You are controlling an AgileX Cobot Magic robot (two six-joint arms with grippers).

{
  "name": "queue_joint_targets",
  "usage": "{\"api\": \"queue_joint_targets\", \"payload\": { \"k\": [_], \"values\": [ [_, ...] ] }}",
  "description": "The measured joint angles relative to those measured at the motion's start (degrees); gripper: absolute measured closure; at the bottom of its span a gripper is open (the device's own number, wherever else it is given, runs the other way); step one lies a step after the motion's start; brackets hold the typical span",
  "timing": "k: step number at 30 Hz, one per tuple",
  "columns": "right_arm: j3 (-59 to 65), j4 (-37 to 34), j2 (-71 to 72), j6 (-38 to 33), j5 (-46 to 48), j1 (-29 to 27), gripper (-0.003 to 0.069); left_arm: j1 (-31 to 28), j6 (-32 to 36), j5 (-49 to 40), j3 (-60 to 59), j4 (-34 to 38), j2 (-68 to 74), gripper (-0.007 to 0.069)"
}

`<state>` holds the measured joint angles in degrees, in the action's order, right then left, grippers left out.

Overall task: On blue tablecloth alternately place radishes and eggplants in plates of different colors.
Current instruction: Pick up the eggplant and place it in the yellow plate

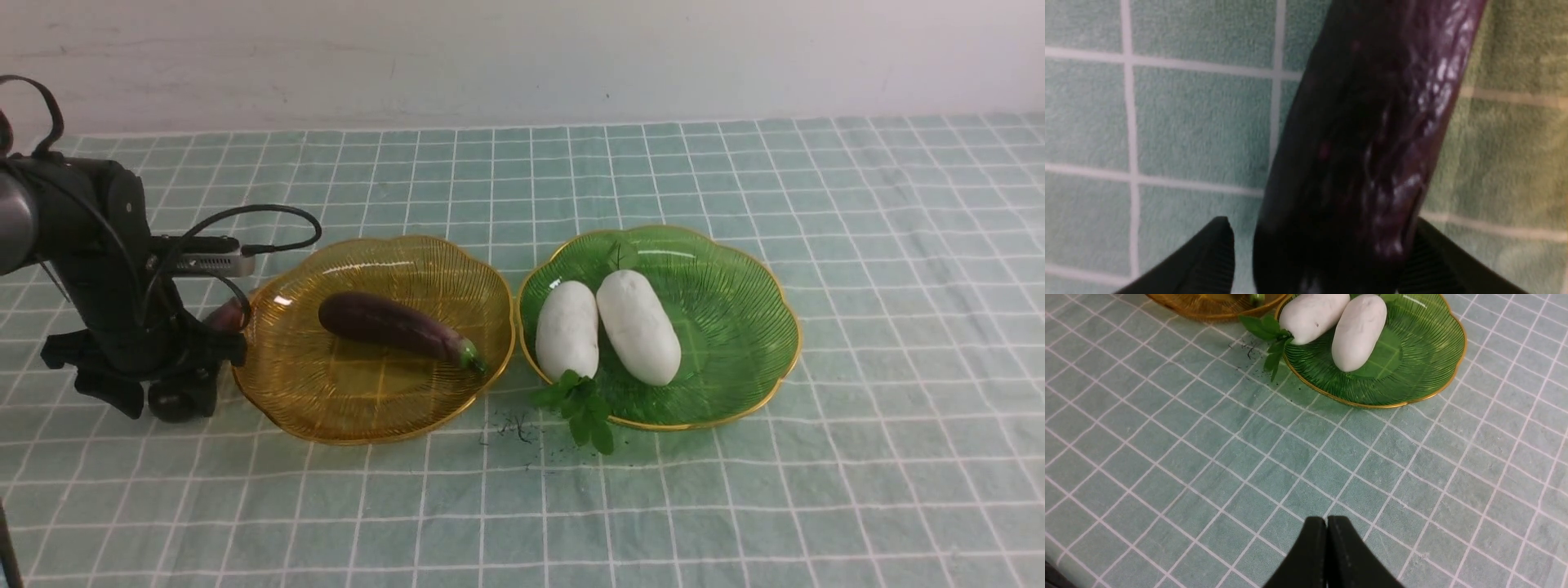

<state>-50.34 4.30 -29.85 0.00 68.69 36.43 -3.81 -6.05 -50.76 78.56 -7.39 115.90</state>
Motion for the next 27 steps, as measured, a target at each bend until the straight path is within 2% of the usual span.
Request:
{"api": "queue_joint_targets", "payload": {
  "k": [3,5,6,12,17,19,24,25,27],
  "values": [
    [0.0,0.0,0.0,0.0,0.0,0.0,0.0673,0.0,0.0,0.02,0.26,-0.02,0.31,0.0174],
    [0.0,0.0,0.0,0.0,0.0,0.0,0.0673,0.06,0.0,-0.84,0.34,-0.55,0.36,0.027],
    [0.0,0.0,0.0,0.0,0.0,0.0,0.0673,0.11,0.0,-1.16,0.34,-1.05,0.36,0.0282],
    [0.0,0.0,0.0,0.0,0.0,0.0,0.0673,0.11,0.0,-6.52,0.02,-5.82,-2.3,0.0279],
    [0.0,0.1,0.0,0.0,-0.1,0.0,0.0673,0.06,0.25,-11.02,0.81,-8.35,-11.61,0.0279],
    [0.0,0.1,0.0,0.6,-0.16,0.0,0.0673,0.17,1.11,-12.96,1.59,-6.91,-14.39,0.0279],
    [0.0,0.02,0.0,1.0,-0.47,0.0,0.0673,3.03,11.05,-15.69,2.22,5.4,-18.09,0.0279],
    [0.0,0.02,0.0,1.0,-0.47,0.0,0.0673,3.03,11.57,-15.69,2.22,5.4,-18.09,0.0279],
    [0.0,0.02,0.0,1.0,-0.81,0.0,0.0673,5.55,17.27,-15.32,2.22,12.96,-17.34,0.0279]
  ]
}}
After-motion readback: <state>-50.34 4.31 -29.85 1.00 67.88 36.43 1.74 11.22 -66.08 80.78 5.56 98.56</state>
